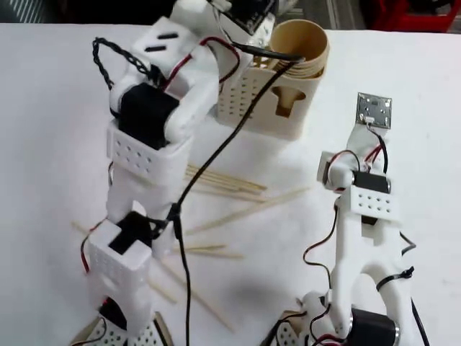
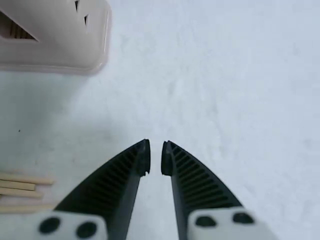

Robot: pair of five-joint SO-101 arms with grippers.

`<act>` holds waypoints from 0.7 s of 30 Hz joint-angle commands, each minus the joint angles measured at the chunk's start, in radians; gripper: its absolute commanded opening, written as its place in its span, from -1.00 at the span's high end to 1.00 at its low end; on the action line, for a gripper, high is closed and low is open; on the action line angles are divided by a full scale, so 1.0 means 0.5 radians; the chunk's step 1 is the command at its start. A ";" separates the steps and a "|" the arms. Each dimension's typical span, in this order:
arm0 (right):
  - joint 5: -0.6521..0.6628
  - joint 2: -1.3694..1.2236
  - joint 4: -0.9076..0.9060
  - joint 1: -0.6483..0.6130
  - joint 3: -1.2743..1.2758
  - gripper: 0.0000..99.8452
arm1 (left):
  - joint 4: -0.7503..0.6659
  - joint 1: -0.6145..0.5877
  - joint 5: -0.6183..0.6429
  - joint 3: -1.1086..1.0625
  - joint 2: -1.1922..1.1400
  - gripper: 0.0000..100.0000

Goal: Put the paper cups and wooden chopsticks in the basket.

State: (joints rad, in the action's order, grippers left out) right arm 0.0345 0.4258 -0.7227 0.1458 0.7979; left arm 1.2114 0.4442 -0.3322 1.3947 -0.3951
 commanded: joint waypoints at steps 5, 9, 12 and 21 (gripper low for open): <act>-0.003 0.005 0.026 0.005 -0.021 0.89 | -0.657 -0.020 0.138 -0.098 -0.183 0.96; -0.003 0.005 0.026 0.005 -0.021 0.89 | -0.819 -0.023 0.138 -0.138 -0.336 0.96; -0.003 0.005 0.026 0.005 -0.021 0.89 | -0.859 -0.048 0.138 -0.135 -0.462 0.96; -0.003 0.005 0.026 0.002 -0.021 0.89 | -0.721 -0.198 0.141 -0.129 -0.692 0.87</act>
State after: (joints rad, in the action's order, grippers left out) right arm 0.0345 0.4258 -0.7227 0.1458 0.7979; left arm 0.8124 0.3798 -0.2723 1.3180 -0.7511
